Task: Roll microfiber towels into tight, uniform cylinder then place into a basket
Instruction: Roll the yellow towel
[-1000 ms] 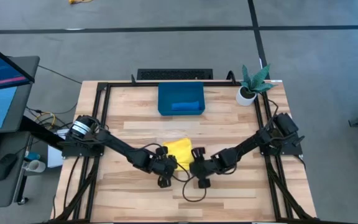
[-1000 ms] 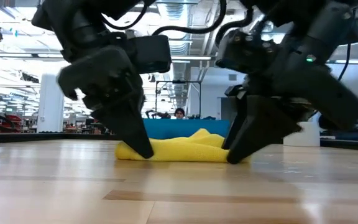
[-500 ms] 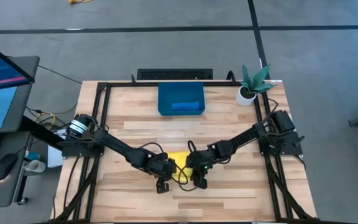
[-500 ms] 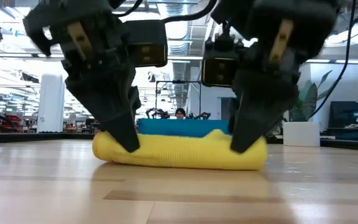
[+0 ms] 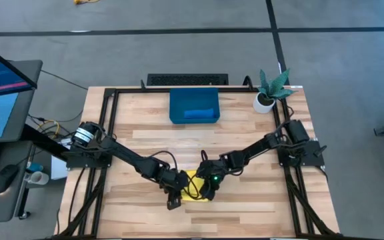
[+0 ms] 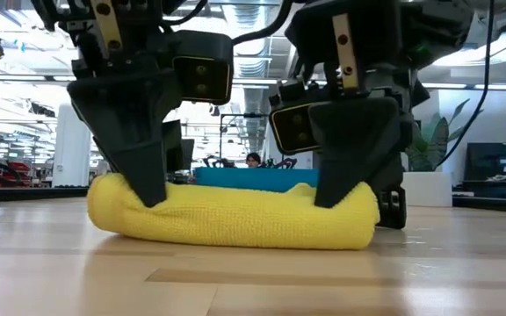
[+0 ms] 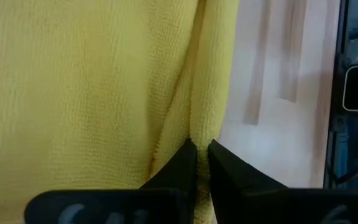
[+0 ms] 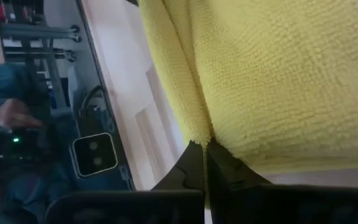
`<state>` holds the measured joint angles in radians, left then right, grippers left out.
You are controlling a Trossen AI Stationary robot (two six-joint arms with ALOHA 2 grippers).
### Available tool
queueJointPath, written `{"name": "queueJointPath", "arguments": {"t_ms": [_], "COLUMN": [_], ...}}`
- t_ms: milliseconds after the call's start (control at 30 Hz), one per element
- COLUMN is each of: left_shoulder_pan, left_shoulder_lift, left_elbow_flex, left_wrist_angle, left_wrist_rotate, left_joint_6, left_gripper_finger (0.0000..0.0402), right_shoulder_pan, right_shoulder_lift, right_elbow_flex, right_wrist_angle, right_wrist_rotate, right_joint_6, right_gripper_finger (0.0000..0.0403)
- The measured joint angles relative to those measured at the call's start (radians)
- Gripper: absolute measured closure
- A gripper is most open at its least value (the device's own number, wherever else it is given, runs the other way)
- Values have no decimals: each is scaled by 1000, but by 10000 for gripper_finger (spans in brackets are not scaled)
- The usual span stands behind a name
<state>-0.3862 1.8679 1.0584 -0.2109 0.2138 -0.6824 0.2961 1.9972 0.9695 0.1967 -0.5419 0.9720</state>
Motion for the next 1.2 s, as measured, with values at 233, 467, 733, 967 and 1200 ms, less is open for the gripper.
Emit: {"name": "queueJointPath", "arguments": {"t_ms": [233, 467, 733, 967, 1200], "left_shoulder_pan": [-1, -2, -12, -67, -172], "left_shoulder_lift": [0, 0, -9, -62, -100], "left_elbow_flex": [0, -1, -1, -2, -2], "left_wrist_angle": [-4, -23, -64, -136, -128], "left_wrist_rotate": [-19, -20, -60, -154, -294], "left_joint_6": [21, 80, 122, 97, 108], "left_gripper_finger": [370, 308, 277, 286, 296], "right_shoulder_pan": [-24, -24, -23, -23, -23], "right_shoulder_lift": [-5, -6, -6, -7, -7], "right_elbow_flex": [-2, -3, -3, -3, -3], "right_wrist_angle": [1, -1, 6, 13, 18], "right_wrist_rotate": [-23, -23, -21, -19, -17], "right_joint_6": [4, 0, 0, 0, 5], "right_gripper_finger": [388, 386, 390, 388, 385]}}
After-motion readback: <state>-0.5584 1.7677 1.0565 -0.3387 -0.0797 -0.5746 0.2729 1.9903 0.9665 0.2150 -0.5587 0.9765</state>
